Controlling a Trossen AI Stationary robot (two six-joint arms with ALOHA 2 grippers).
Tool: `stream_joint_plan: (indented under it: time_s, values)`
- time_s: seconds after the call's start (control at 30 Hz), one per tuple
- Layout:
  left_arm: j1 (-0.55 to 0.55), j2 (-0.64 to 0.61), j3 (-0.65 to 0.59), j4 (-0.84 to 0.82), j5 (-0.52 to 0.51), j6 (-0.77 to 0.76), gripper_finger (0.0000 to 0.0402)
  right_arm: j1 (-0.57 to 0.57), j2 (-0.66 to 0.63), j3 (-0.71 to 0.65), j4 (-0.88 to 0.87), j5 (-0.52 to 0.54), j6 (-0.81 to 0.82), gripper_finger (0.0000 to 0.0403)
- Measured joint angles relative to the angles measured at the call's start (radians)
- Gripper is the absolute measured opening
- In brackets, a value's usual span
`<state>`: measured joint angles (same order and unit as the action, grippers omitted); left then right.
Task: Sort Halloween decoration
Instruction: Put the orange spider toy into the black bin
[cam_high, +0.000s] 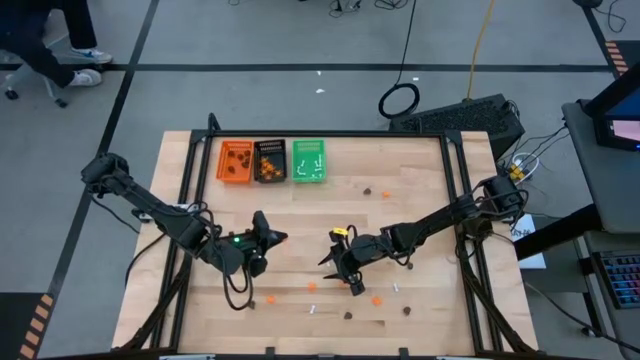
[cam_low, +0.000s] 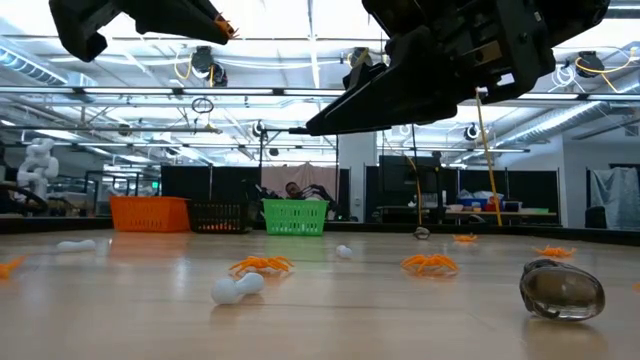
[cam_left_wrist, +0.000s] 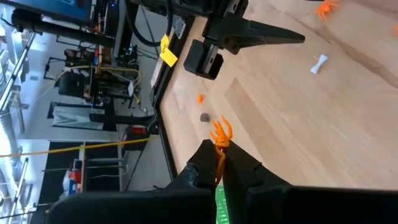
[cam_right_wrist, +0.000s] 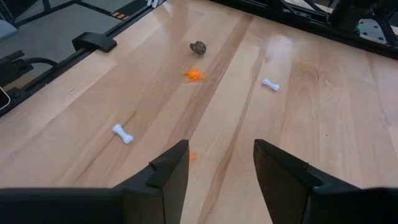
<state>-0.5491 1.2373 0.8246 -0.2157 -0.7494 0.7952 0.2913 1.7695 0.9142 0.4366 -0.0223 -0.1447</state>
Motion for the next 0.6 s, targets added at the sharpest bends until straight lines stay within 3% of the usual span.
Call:
stream_joint_plan:
  time_s: [0.3, 0.5, 0.6]
  values:
    - [0.000, 0.000, 0.000, 0.064, 0.000, -0.010, 0.0004, 0.000, 0.000, 0.000, 0.000, 0.000, -0.015, 0.0165]
    - [0.000, 0.000, 0.001, 0.080, 0.001, -0.152, 0.0004, 0.000, 0.000, 0.000, 0.000, 0.000, -0.015, 0.0165]
    - [0.010, 0.000, 0.001, 0.085, -0.014, -0.310, 0.0004, 0.000, 0.000, 0.000, 0.000, 0.000, -0.016, 0.0165]
